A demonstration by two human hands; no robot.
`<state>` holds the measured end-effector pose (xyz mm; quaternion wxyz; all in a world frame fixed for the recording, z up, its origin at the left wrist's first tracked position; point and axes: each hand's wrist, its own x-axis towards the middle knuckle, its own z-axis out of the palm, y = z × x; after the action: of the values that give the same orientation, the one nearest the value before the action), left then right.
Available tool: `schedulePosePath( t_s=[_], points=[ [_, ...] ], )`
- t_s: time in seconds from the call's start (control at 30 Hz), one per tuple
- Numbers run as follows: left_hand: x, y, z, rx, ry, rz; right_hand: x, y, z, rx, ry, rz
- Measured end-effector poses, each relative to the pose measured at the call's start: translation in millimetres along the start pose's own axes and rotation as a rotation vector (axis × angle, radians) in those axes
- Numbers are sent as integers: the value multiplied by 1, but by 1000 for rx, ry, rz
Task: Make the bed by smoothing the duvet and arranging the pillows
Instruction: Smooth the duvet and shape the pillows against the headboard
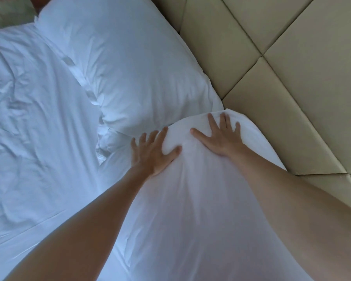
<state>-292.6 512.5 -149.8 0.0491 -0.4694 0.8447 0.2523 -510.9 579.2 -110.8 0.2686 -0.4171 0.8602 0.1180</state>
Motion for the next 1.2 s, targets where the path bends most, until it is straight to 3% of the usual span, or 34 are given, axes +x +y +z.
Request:
schedulePosePath(
  t_s=[0.1, 0.17, 0.23, 0.33, 0.47, 0.53, 0.67, 0.77, 0.9, 1.03, 1.07, 1.13, 1.2],
  points=[
    [10, -10, 8, -245, 166, -104, 11, -4, 10, -6, 65, -16],
    [23, -18, 8, -460, 338, -247, 12, -4, 15, -19, 87, -5],
    [44, -29, -1, -521, 471, -410, 10, -5, 16, -31, 85, 9],
    [87, -62, -26, -705, 373, -655, 4, -11, 13, -37, 63, 30],
    [119, -94, -60, -1326, 65, -820, -7, -25, 10, 1, 22, 69],
    [122, -92, -67, -1332, 31, -756, -13, -34, 10, 15, -1, 84],
    [121, -78, -83, -1296, 146, -688, -33, -46, 12, 81, -44, 86],
    [96, -75, -116, -1411, 235, -667, -55, -49, 11, 212, 48, 29],
    [43, -75, -175, -1684, 390, -431, -99, -77, -1, 860, 267, 56],
    [-40, -54, -198, -1540, 466, -373, -135, -138, -40, 1298, 305, 167],
    [-62, -46, -195, -1539, 454, -397, -143, -152, -53, 1421, 240, 229],
    [-101, -31, -186, -1588, 418, -441, -163, -174, -76, 1607, -58, 321],
    [-132, -18, -185, -1592, 410, -462, -185, -193, -85, 1643, -301, 303]
  ],
)
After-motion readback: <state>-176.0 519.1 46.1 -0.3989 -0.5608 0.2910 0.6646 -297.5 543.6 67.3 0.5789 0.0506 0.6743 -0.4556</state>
